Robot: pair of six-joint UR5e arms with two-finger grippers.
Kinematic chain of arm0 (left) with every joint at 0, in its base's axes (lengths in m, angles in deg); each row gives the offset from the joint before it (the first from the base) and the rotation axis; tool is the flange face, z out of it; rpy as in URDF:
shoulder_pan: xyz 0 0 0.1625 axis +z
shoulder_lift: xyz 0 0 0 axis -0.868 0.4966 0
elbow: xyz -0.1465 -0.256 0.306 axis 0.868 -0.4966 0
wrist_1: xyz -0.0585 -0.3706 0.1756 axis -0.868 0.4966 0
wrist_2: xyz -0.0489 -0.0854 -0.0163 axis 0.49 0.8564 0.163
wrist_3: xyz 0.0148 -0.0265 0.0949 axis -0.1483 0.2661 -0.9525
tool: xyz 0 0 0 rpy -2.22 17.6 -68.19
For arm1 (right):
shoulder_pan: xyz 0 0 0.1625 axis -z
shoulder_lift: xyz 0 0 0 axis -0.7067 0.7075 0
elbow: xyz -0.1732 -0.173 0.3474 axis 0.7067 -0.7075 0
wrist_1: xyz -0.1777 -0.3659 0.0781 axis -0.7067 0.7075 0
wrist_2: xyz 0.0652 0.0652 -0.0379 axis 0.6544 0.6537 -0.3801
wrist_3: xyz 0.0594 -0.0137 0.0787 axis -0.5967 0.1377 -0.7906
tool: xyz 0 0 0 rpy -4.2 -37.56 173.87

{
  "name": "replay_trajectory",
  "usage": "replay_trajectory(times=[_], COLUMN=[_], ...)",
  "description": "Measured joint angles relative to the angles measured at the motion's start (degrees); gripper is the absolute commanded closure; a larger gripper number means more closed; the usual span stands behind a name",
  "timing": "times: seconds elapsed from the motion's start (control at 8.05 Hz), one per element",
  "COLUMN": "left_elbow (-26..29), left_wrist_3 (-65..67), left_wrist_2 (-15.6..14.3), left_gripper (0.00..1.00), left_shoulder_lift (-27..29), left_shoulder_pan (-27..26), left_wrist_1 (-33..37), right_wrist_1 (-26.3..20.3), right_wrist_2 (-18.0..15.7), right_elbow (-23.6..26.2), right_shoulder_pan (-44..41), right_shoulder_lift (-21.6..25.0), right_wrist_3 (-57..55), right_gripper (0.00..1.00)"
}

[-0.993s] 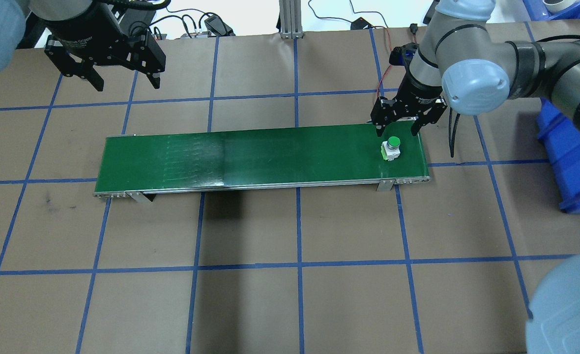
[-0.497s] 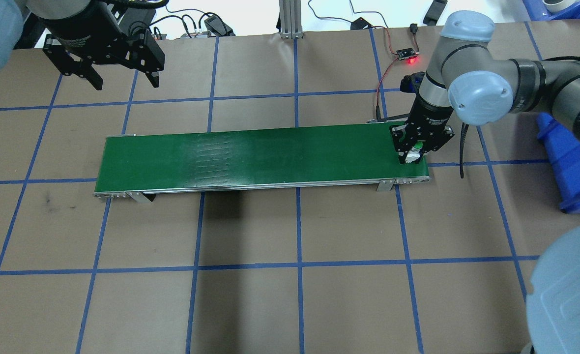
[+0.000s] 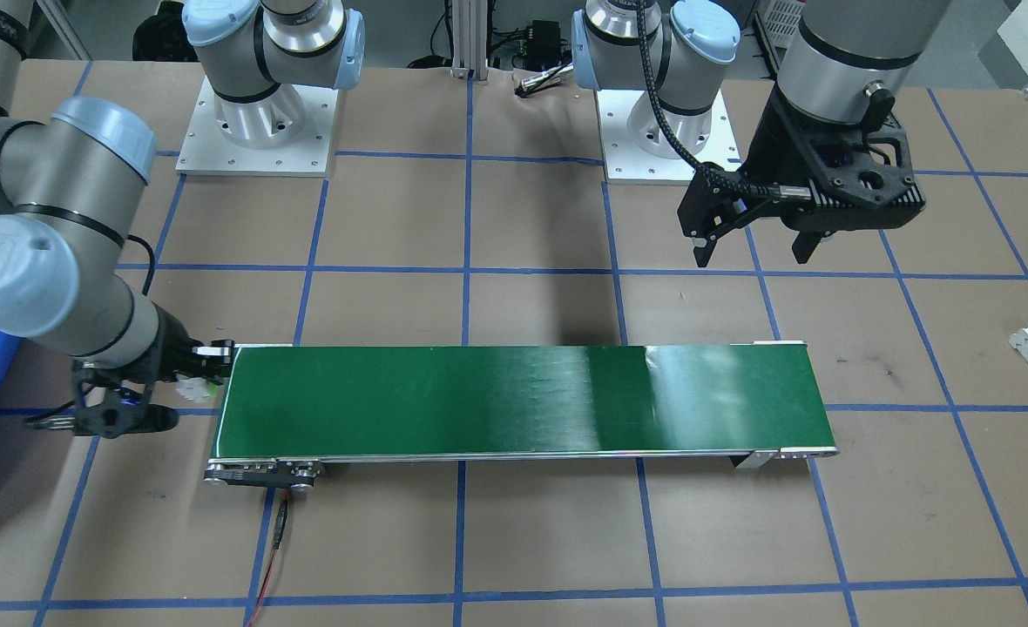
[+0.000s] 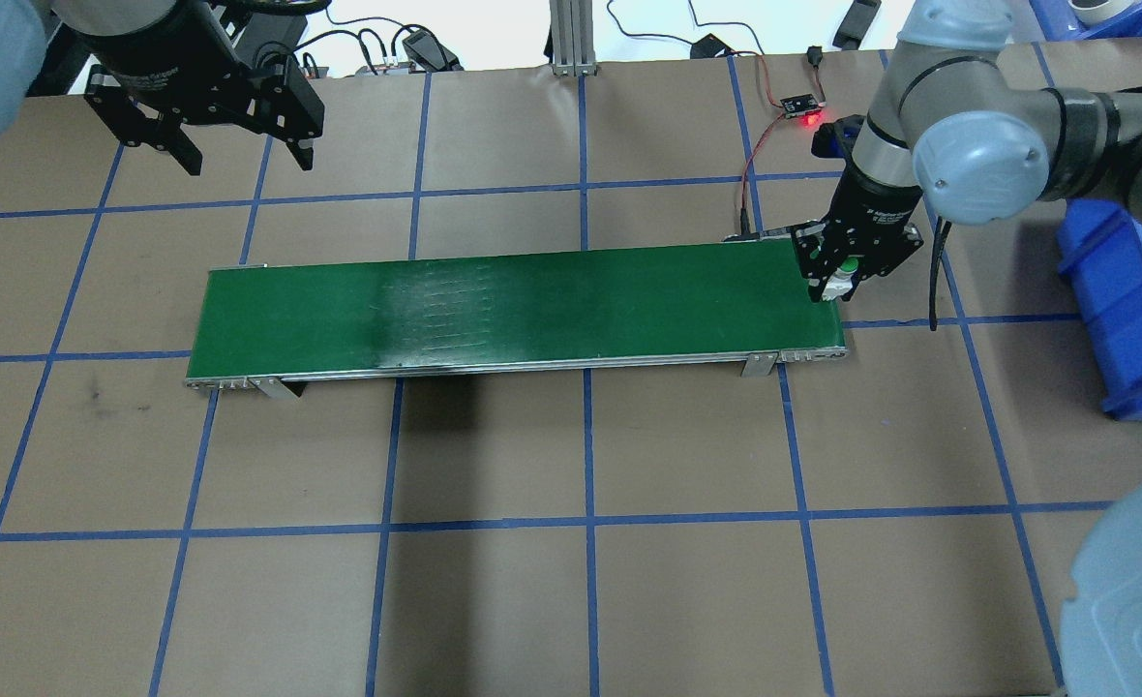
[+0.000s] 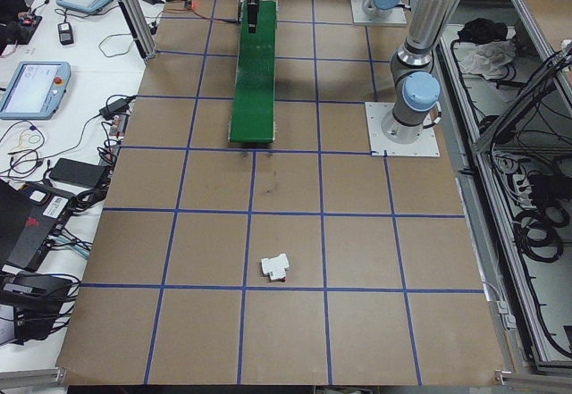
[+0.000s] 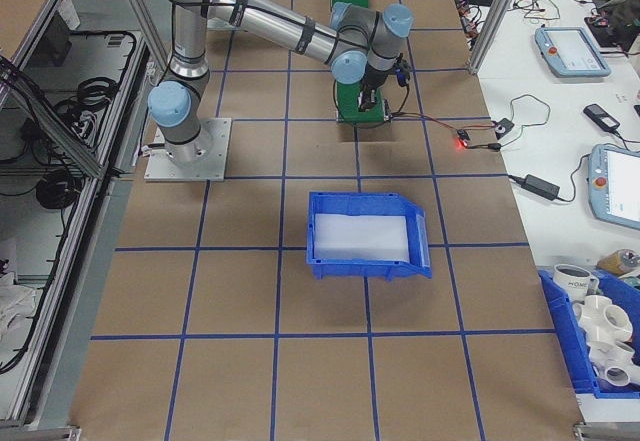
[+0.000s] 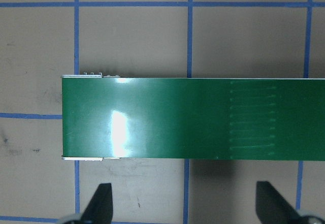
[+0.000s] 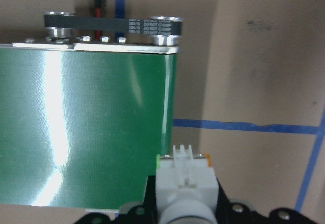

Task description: Move button from left to right

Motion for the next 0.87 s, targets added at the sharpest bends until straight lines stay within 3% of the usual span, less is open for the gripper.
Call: replay_trajectory(times=[0.25,0.62,0.87], left_elbow=[0.0,-0.2,-0.3], left_wrist_3=[0.0,0.1,0.1], left_wrist_2=[0.2,0.3,0.3], left_gripper=[0.00,0.00,0.00], left_shoulder_lift=[0.0,-0.1,0.0], left_shoulder_pan=[-0.1,-0.1,-0.3], left_wrist_1=[0.0,0.0,-0.1], right_wrist_1=[-2.3,-9.6,-8.0], right_wrist_2=[-1.1,-1.5,-2.7], right_elbow=[-2.6,-9.4,-11.4], right_shoulder_pan=[6.6,19.9,26.2], right_shoulder_lift=[1.8,3.3,2.7], right_wrist_3=[5.0,14.4,23.3], right_gripper=[1.00,1.00,1.00])
